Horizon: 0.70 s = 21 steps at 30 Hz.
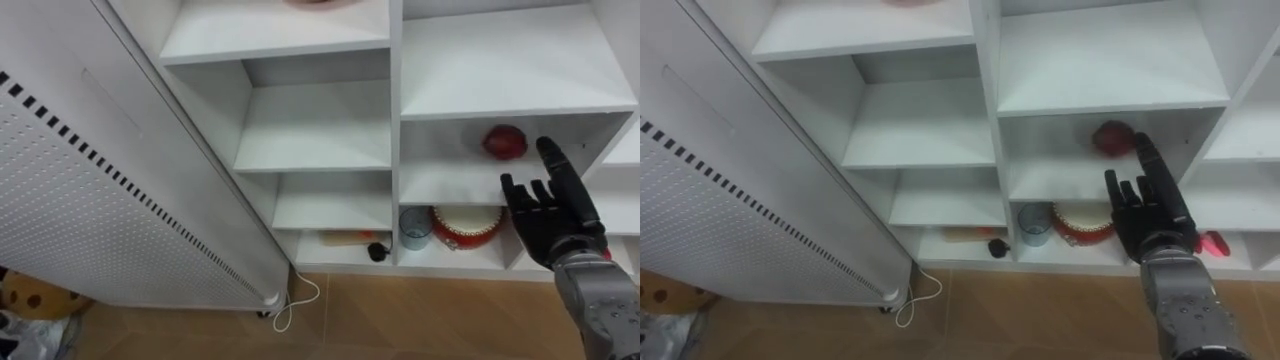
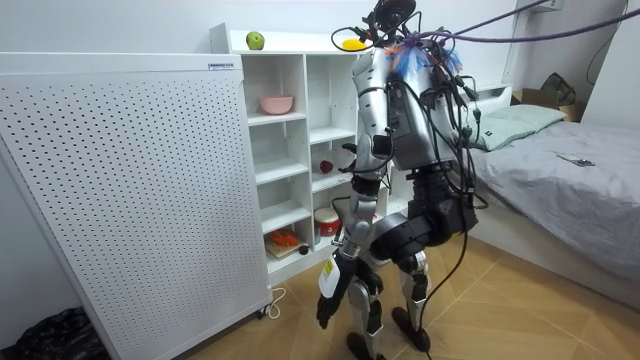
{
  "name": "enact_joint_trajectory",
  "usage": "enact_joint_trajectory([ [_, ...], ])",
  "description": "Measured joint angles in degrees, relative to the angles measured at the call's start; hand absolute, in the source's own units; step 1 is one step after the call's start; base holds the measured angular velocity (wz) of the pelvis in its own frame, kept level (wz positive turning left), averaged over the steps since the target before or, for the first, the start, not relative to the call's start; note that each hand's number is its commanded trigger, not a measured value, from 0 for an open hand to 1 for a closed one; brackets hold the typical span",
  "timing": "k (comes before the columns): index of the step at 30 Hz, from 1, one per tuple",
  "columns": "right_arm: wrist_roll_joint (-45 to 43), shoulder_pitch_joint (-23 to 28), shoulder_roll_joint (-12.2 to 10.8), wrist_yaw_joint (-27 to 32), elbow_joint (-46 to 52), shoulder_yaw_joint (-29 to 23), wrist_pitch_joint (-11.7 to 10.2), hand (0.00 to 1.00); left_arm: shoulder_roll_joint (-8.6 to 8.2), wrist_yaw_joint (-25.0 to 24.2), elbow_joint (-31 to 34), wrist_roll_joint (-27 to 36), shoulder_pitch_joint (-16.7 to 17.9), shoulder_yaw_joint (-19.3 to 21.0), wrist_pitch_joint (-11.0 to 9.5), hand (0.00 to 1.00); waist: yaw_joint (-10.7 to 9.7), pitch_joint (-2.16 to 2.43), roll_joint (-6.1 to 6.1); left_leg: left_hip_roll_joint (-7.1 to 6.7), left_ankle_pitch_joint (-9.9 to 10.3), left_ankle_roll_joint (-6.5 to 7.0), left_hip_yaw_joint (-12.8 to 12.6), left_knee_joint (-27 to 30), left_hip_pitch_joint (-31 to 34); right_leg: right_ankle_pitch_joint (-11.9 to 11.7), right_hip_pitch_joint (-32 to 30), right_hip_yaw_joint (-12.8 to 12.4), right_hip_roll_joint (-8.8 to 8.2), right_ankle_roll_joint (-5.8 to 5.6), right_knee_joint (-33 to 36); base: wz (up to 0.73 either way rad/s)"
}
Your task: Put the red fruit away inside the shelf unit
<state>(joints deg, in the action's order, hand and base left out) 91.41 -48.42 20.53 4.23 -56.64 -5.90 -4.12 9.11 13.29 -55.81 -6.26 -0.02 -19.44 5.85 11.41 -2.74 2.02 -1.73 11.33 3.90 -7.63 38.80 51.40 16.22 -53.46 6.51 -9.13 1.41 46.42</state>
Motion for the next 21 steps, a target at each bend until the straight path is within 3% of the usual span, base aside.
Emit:
enact_joint_trajectory([
  [14, -0.11, 0.02, 0.00, -0.05, -0.01, 0.03, 0.50, 0.00, 0.68, -0.32, 0.80, 0.12, 1.12, -0.01, 0.07, 0.00, -0.45, 0.06, 0.00, 0.16, 0.04, 0.12, -0.02, 0.84, -0.40, 0.05, 1.10, 1.09, -0.39, 0.08, 0.37, 0.02],
  [21, -0.21, 0.29, 0.09, -0.86, -3.16, 0.10, 1.27, 0.00, 0.93, -0.51, 0.04, 0.12, 1.36, -0.02, 0.65, 0.00, -0.32, 0.10, 0.08, 0.22, 0.24, 0.36, 0.42, 0.48, -3.77, 0.31, 5.16, 2.19, -0.62, -0.09, -0.48, 0.02],
])
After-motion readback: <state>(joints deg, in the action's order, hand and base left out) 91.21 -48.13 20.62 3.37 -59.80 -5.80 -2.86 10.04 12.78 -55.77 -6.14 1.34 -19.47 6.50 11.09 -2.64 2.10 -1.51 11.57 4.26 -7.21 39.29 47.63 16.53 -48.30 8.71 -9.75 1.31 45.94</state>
